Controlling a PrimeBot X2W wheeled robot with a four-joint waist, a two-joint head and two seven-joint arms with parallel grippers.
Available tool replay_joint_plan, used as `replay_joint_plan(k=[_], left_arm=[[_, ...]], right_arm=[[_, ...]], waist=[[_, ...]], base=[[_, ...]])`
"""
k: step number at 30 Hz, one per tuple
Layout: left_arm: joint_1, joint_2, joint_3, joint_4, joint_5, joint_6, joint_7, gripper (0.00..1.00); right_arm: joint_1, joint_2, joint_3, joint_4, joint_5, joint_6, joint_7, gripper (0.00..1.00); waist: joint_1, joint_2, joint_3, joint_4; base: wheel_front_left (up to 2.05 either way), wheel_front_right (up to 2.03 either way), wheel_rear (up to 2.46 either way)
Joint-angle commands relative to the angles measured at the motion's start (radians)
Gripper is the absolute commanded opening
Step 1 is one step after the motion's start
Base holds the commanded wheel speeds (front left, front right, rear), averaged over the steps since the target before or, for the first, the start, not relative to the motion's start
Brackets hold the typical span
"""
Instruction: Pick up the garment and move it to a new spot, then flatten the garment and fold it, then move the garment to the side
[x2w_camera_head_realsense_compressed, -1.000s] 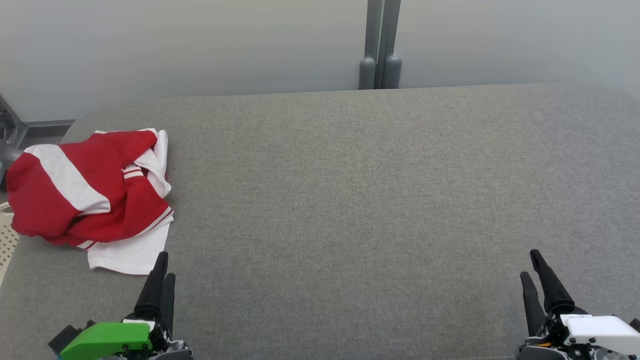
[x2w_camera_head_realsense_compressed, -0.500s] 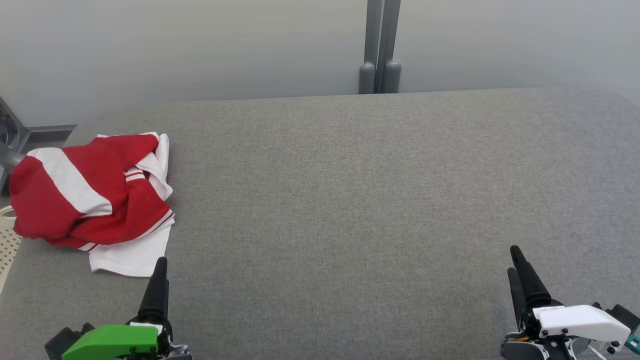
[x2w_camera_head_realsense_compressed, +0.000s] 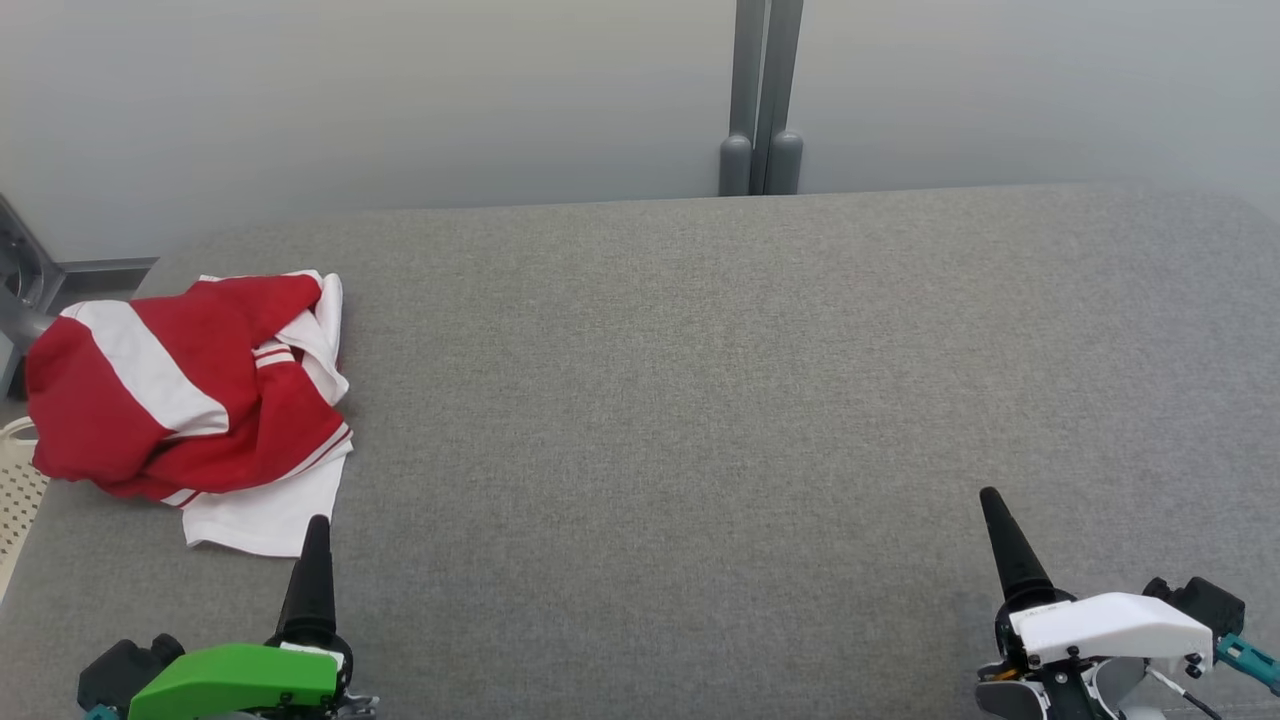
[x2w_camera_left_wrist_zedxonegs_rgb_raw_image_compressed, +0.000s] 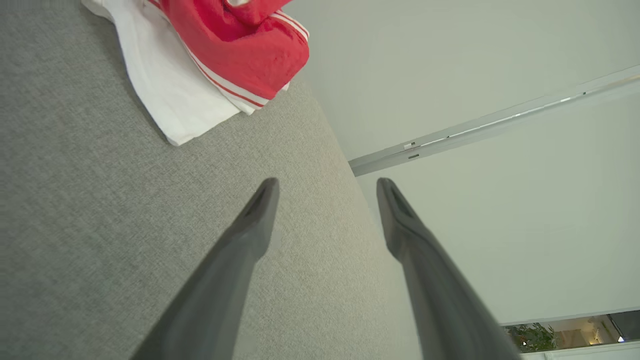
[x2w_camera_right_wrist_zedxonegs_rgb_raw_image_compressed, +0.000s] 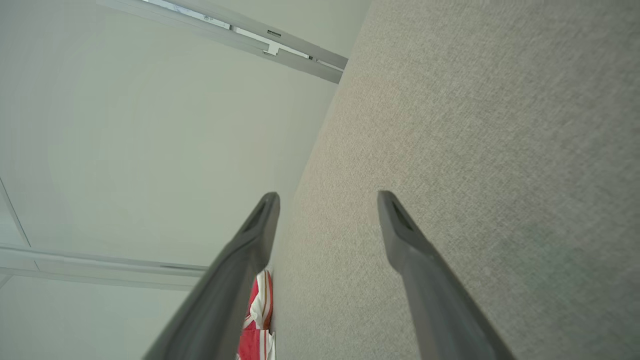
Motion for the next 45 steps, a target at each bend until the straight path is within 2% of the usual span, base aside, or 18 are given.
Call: replay_joint_plan(k=[1,14,19,24,34,45], left_arm=[[-0.013,0.006,-0.001,-0.015,0.041,0.005,-0.010,1.00],[-0.014,0.023,-0.044,-0.007,0.316,0.041,-0.054,1.00],[-0.016,0.035,-0.063,0.012,0.415,0.057,-0.074,1.00],[-0.028,0.054,-0.087,0.034,0.503,0.072,-0.089,1.00],[-0.053,0.075,-0.124,0.076,0.639,0.097,-0.118,1.00],[-0.070,0.081,-0.136,0.109,0.719,0.103,-0.142,1.00]], right_arm=[[-0.030,-0.007,0.006,0.004,-0.038,0.000,-0.010,1.00],[-0.079,-0.009,0.029,0.076,-0.292,0.000,-0.051,1.00],[-0.092,-0.009,0.035,0.104,-0.443,0.000,-0.068,1.00],[-0.099,-0.010,0.038,0.122,-0.546,0.000,-0.075,1.00],[-0.106,-0.011,0.041,0.134,-0.713,0.000,-0.070,1.00],[-0.111,-0.012,0.049,0.142,-0.817,0.000,-0.071,1.00]], waist=[[0.0000,0.0000,-0.001,0.000],[0.0000,0.0000,-0.011,-0.001],[0.0000,0.0000,-0.018,-0.001],[0.0000,0.0000,-0.023,0.001],[0.0000,0.0000,-0.033,0.000],[0.0000,0.0000,-0.038,0.000]], base=[[0.00,0.00,0.00],[0.00,0.00,0.00],[0.00,0.00,0.00],[0.00,0.00,0.00],[0.00,0.00,0.00],[0.00,0.00,0.00]])
